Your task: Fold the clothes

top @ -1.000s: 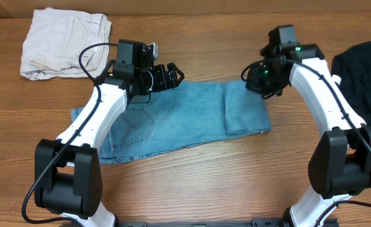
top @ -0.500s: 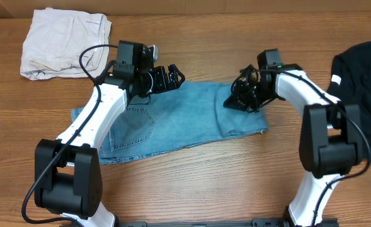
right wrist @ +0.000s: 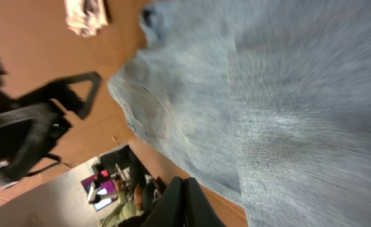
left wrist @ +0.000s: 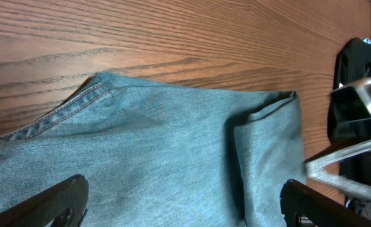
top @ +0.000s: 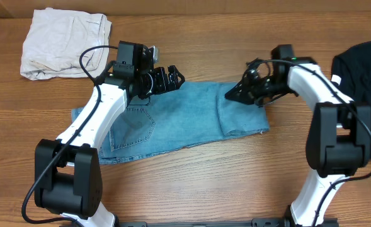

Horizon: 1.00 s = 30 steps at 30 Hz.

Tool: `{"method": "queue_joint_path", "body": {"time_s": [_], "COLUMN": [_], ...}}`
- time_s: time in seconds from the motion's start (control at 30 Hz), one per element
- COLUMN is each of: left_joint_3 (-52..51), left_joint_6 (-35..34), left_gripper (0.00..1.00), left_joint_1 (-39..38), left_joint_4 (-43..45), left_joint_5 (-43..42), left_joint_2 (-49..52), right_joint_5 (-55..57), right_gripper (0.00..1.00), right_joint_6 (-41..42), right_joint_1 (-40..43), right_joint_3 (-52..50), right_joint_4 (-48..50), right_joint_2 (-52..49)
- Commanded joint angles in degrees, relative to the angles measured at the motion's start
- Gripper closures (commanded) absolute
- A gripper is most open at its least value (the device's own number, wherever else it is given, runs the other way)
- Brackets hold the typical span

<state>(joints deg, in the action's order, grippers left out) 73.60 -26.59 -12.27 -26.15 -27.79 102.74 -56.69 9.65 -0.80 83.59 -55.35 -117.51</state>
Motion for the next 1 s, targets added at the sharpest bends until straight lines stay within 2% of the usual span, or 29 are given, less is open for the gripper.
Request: {"method": "queue_joint_path", "body": {"time_s": [0.0,0.1,0.27,0.43,0.6,0.67,0.73,0.97], "left_joint_3": [0.50,0.50,0.50,0.50,0.50,0.50,0.50,0.50], "left_joint_6": [0.87,0.87,0.87,0.87,0.90,0.87,0.90,0.87], "left_gripper": [0.00,0.00,0.00,0.00,0.00,0.00,0.00,0.00], "left_joint_1": [0.37,0.35,0.35,0.37,0.37,0.37,0.37,0.37], "left_joint_4": [0.02,0.00,-0.28,-1.09,-1.07,-1.07,-1.07,-1.07], "left_joint_5": [-0.09,-0.09,-0.09,-0.11,-0.07,-0.07,-0.07,1.01], "left_joint_2": [-1.18,-1.18,-1.18,-1.18,-1.18,-1.18,-1.18,-1.18], "right_joint_5": [-1.44,-1.46,-0.37,-0.39,-1.01,-3.54,-6.86,-4.61], "right_gripper": [0.96,0.96,0.96,0.96,0.96,0.96,0.96,0.96], "right_joint_6": [-4.61,-4.28,1.29,-0.02,-2.45,-3.69,-8.63,-14.75], "right_joint_1": [-0.26,-2.54,-6.27,-4.98,-3.74,-3.02,-1.22,3.91], "right_joint_3": [1.44,1.22,1.22,1.22,1.68,3.34,7.96,14.64], "right_joint_4": [-0.52,2.16,8.33,9.33,10.58,8.79,1.44,-17.00], "right_joint_2": [1.64,0.04,-5.11,-12.79,-14.93,-14.78,-13.73,-5.68]}}
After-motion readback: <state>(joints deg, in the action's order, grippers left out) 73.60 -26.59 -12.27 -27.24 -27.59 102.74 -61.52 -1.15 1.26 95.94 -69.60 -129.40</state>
